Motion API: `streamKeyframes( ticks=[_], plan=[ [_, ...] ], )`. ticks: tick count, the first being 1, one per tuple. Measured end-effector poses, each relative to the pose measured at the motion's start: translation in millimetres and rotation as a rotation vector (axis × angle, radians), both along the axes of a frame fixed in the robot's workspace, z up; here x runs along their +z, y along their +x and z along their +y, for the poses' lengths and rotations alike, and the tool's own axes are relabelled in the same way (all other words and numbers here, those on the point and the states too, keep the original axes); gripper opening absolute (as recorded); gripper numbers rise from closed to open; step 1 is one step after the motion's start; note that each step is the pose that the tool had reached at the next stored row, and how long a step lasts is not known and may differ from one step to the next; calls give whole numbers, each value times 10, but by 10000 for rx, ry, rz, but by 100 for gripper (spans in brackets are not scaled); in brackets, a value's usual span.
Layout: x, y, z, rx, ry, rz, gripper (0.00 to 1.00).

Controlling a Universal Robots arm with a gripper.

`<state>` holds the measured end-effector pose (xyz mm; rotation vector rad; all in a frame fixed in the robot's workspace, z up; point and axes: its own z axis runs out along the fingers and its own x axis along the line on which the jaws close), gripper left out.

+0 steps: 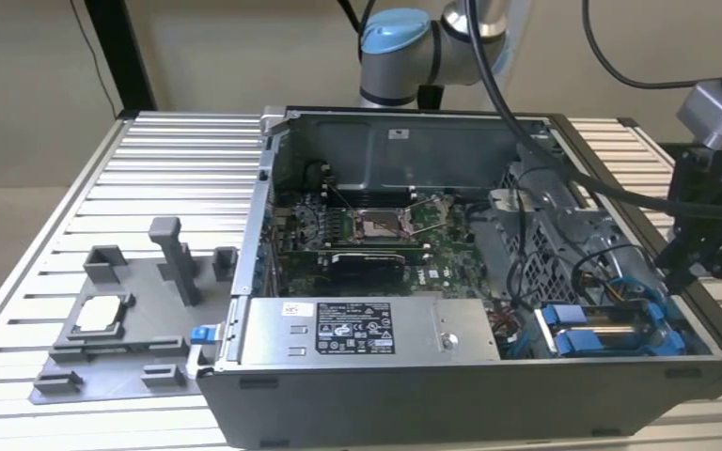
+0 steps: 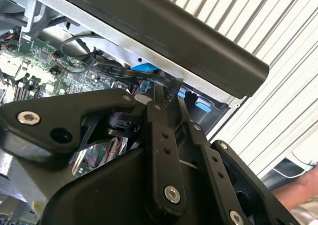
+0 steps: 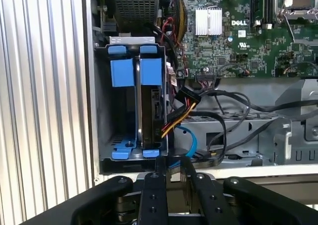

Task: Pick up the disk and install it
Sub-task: 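Insert the second disk wire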

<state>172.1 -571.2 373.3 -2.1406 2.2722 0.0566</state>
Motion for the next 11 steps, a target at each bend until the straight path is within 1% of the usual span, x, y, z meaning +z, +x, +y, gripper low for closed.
streamKeyframes(
  ticks=[1,3,4,6,9,10,11],
  plan=[
    [-1,7,2,8,-100,0,100],
    [-4,19,7,23,-274,0,100],
    [-5,25,15,31,-333,-1,100],
    [-9,35,40,48,-391,-1,100],
    [-18,48,86,74,-432,-1,100],
    [-23,54,94,85,-461,-1,100],
    [-30,61,100,95,-509,-1,100]
  ],
)
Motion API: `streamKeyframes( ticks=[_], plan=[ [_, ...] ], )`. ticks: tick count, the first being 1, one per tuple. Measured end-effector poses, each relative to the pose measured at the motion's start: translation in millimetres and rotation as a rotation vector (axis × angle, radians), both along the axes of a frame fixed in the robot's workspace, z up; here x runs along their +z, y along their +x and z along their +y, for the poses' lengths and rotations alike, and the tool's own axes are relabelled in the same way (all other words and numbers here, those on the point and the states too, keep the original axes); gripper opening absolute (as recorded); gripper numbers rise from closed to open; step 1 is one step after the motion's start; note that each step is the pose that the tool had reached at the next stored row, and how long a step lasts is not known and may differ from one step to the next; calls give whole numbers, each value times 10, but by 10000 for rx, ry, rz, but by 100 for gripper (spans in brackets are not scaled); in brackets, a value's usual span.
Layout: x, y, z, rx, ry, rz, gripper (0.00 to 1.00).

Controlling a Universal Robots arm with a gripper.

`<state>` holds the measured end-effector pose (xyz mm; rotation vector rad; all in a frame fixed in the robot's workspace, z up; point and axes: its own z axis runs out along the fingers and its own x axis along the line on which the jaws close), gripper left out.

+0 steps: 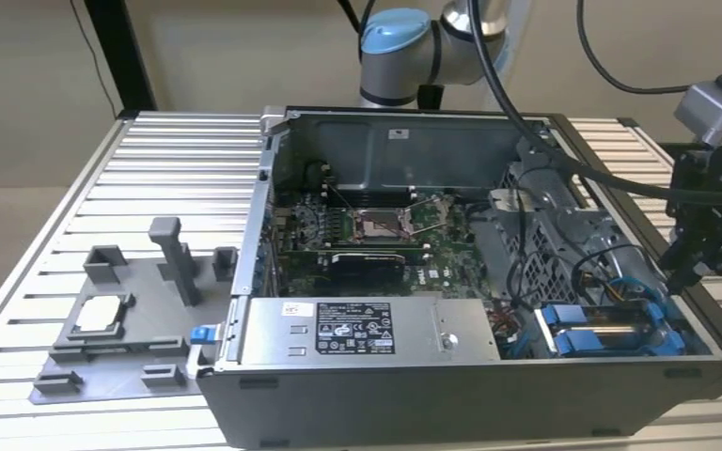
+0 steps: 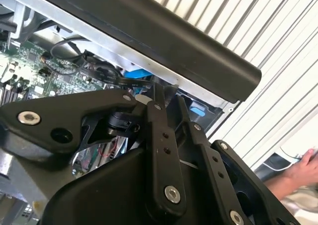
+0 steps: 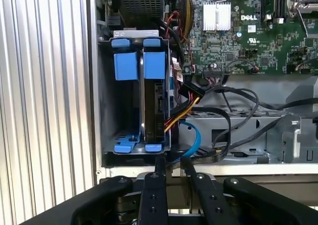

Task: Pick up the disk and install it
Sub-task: 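Insert the second disk wire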

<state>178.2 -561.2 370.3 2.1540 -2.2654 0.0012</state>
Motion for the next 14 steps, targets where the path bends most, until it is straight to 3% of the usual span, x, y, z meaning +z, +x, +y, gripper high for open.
streamKeyframes(
  ticks=[2,8,10,14],
  plan=[
    [-8,20,1,18,-115,4,100],
    [-39,62,19,57,-632,11,100],
    [-48,63,44,60,-702,11,100],
    [-50,64,112,62,-707,11,100]
  ],
)
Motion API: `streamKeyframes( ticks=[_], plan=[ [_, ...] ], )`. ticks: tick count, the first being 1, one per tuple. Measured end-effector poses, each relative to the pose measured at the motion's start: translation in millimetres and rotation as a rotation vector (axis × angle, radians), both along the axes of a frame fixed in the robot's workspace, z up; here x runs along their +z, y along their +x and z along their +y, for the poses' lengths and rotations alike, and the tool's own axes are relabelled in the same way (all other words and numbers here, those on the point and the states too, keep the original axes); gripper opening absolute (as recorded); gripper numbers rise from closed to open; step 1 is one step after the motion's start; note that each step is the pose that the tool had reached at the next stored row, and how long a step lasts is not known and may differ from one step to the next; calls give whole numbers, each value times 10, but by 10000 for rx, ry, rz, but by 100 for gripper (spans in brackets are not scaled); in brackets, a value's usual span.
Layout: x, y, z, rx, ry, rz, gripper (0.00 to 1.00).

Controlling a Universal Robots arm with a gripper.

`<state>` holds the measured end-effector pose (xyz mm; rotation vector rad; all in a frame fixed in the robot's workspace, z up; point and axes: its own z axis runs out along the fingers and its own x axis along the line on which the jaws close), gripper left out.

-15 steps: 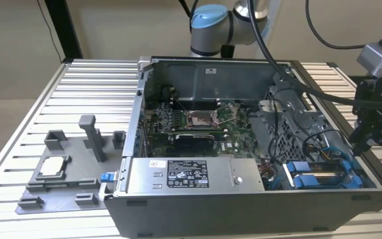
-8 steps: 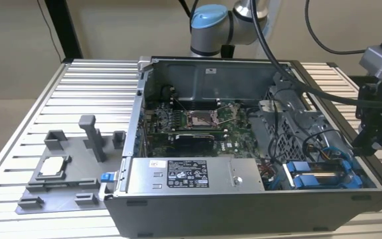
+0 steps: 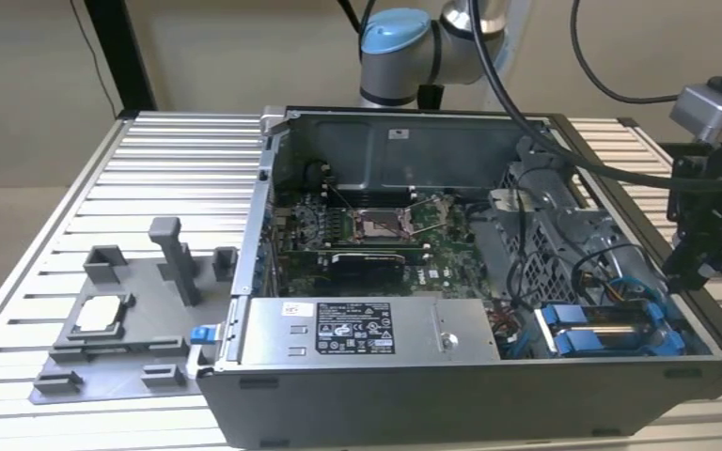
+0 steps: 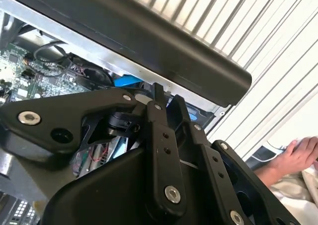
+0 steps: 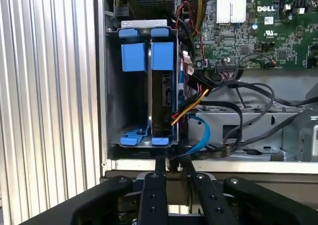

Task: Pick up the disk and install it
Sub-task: 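Insert the second disk wire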

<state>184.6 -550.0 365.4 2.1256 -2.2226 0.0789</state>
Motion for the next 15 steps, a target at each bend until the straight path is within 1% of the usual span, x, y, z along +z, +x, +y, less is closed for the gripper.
streamKeyframes(
  ticks=[1,3,5,8,9,11,15],
  plan=[
    [-2,3,5,0,-7,0,100],
    [-10,25,5,18,-65,0,100],
    [-19,40,8,40,-142,0,100],
    [-34,45,13,49,-281,0,100],
    [-35,45,16,49,-308,0,100],
    [-35,47,23,51,-328,2,100],
    [-35,47,30,50,-345,4,100]
  ],
)
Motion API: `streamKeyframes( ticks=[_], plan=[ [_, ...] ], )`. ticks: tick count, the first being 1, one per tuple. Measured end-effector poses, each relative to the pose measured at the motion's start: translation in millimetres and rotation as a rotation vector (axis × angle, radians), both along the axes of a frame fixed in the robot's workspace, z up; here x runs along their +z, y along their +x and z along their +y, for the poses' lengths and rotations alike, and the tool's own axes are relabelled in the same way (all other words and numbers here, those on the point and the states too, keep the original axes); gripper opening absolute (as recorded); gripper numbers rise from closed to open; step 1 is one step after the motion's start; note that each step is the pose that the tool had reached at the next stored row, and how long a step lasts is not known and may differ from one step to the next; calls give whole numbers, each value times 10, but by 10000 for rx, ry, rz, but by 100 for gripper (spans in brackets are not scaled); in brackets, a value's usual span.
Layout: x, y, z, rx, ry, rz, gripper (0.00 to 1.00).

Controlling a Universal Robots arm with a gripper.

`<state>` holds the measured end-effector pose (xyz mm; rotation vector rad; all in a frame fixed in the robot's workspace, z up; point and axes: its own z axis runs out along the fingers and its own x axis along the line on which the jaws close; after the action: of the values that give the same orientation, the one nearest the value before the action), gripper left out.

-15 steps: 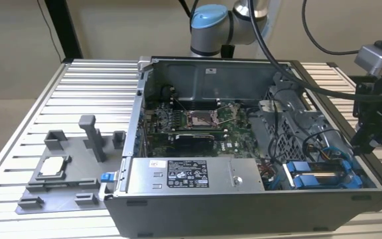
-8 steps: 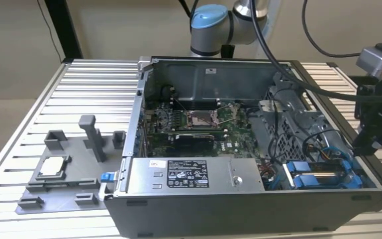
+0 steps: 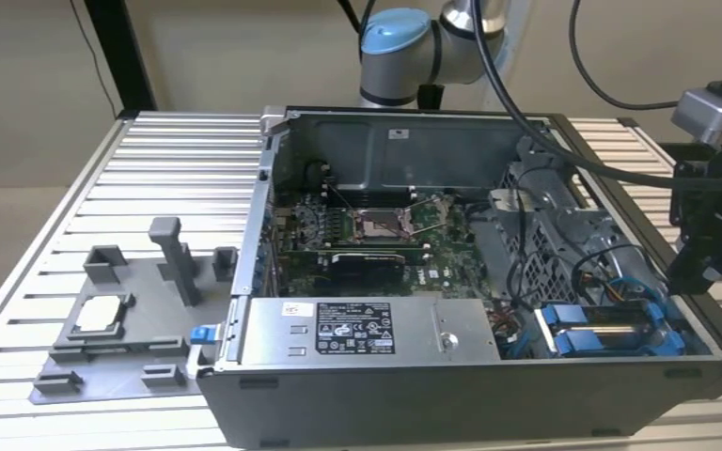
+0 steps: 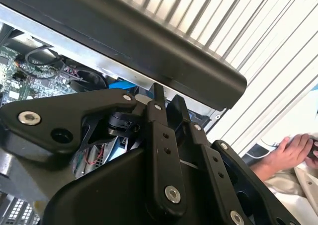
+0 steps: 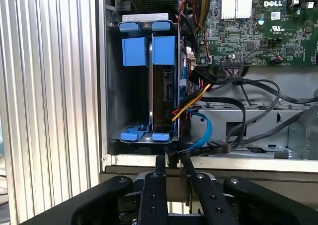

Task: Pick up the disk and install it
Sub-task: 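Insert the second disk wire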

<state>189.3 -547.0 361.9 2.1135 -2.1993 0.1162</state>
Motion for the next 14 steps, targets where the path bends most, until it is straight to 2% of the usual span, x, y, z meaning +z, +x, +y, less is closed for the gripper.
streamKeyframes(
  ticks=[6,7,14],
  plan=[
    [0,0,0,0,-4,0,100],
    [0,0,0,0,-6,0,0],
    [0,0,0,0,-10,0,0]
  ],
)
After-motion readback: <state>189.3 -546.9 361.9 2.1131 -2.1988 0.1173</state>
